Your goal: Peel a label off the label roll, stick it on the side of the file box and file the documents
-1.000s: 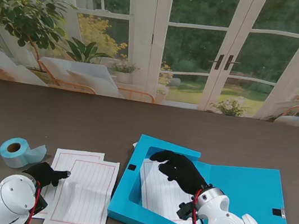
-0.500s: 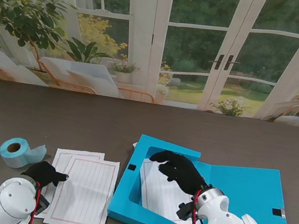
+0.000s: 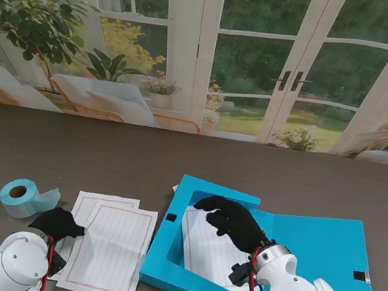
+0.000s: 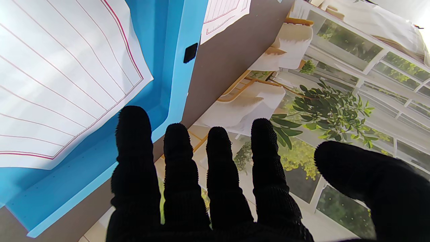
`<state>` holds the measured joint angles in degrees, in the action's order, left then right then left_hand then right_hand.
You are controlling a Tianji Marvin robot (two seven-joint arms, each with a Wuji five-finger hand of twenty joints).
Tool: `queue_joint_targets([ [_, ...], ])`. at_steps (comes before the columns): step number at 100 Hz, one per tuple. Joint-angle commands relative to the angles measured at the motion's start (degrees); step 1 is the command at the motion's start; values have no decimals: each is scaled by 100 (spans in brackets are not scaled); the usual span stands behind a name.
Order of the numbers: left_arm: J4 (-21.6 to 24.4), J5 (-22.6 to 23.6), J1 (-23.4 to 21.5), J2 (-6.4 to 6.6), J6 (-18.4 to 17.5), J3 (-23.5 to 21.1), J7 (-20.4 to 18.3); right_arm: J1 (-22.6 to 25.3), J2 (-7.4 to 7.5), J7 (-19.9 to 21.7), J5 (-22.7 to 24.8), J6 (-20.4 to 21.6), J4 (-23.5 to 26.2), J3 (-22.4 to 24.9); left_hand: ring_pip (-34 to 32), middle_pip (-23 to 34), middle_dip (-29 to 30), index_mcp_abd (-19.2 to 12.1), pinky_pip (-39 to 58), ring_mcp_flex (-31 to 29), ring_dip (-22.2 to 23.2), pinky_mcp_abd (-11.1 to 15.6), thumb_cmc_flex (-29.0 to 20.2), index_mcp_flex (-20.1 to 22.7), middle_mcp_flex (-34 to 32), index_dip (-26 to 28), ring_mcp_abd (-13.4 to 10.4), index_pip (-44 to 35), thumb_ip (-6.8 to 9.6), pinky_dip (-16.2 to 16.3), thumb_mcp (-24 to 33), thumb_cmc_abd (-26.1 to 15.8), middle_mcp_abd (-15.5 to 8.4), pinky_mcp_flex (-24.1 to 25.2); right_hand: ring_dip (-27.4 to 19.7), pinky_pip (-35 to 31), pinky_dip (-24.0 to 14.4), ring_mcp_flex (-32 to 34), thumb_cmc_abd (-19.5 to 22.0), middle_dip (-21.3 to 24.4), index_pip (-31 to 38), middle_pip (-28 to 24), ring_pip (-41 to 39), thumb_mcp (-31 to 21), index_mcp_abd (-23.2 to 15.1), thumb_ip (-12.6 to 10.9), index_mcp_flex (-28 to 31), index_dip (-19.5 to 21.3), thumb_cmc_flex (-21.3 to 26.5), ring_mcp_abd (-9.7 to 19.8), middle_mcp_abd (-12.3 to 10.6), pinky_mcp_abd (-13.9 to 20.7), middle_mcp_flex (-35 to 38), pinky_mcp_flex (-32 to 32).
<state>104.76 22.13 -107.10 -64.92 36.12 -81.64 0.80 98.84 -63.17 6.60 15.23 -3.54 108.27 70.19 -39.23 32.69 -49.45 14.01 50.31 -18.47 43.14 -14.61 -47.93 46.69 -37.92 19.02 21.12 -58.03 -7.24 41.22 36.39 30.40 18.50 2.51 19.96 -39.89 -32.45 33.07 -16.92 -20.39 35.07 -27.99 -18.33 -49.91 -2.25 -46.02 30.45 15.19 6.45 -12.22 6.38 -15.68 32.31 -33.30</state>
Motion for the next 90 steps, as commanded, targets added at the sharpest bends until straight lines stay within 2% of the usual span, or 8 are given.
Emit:
queue_joint_targets([
  [1, -155, -35, -44, -58, -74, 24, -157, 39, -24, 77, -16, -22, -2, -11, 369, 162, -128, -97, 316, -183, -246, 114, -167, 94, -205, -35, 125, -187, -161, -133, -67, 177, -104, 121, 12, 110, -77, 81, 96, 15, 81, -18, -35, 180, -14, -223, 61, -72, 117, 18, 64, 17, 27, 2655],
  [9, -217, -20, -52, -68, -263, 2, -96, 41, -25, 81, -36, -24, -2, -9, 62, 377, -288, -24, 587, -314, -95, 113, -110, 199, -344, -38, 146, -261, -192, -110, 16, 241, -164, 30, 12, 116, -78, 84, 102, 16, 82, -21, -36, 180, -3, -231, 70, -73, 129, 14, 68, 19, 31, 2657],
  [17, -265, 47, -57, -82, -383, 0, 8, 40, -30, 74, -68, -24, -4, -12, -204, 399, -282, -62, 899, -631, -17, 32, -36, 358, -648, -96, 197, -331, -270, -129, 240, 483, -242, -217, 11, 121, -80, 80, 105, 16, 83, -23, -37, 184, 8, -238, 71, -74, 139, 11, 69, 19, 27, 2661],
  [29, -308, 190, -60, -70, -474, -3, 29, 37, -32, 75, -103, -21, -7, -16, -351, 305, -145, -156, 1212, -1179, -113, -156, 136, 742, -1243, -371, 248, -255, -428, -390, 622, 811, -340, -650, 11, 128, -84, 76, 116, 17, 87, -27, -38, 190, 3, -250, 83, -75, 152, 17, 76, 17, 17, 2657],
  [40, -371, 264, -29, -72, -470, 30, 70, 34, -34, 70, -117, -16, -15, -20, -374, 147, -17, -197, 1373, -1475, -176, -237, 309, 1042, -1624, -577, 265, -23, -497, -550, 788, 865, -382, -869, 11, 133, -89, 75, 124, 17, 85, -33, -43, 191, 21, -263, 90, -77, 174, 14, 78, 15, 16, 2654],
  [58, -452, 298, -3, -79, -576, 36, 134, 39, -34, 81, -142, -28, -18, -20, -364, 21, 28, -181, 1419, -1410, -187, -204, 389, 1145, -1730, -427, 209, 101, -555, -641, 919, 775, -427, -798, 9, 143, -95, 61, 147, 20, 82, -34, -42, 202, 21, -279, 101, -81, 190, 9, 93, 18, 2, 2651],
  [70, -408, 351, -42, -32, -647, -29, -32, 44, -31, 98, -163, -43, -9, -22, -329, 38, -59, -116, 1361, -1251, -170, -152, 618, 1084, -1622, -130, 207, 147, -645, -711, 1387, 690, -406, -655, 7, 150, -101, 51, 158, 22, 75, -36, -40, 214, 22, -291, 103, -85, 197, 4, 97, 20, -9, 2653],
  [90, -241, 395, -132, 3, -634, -158, -186, 36, -27, 124, -176, -52, -12, -31, 179, -1, -164, -32, 895, -523, -306, -52, 1041, 841, -662, 394, 219, 31, -766, -714, 2132, 438, -185, -192, 3, 164, -110, 28, 176, 26, 67, -35, -35, 225, 21, -307, 88, -88, 209, 0, 99, 26, -36, 2659],
])
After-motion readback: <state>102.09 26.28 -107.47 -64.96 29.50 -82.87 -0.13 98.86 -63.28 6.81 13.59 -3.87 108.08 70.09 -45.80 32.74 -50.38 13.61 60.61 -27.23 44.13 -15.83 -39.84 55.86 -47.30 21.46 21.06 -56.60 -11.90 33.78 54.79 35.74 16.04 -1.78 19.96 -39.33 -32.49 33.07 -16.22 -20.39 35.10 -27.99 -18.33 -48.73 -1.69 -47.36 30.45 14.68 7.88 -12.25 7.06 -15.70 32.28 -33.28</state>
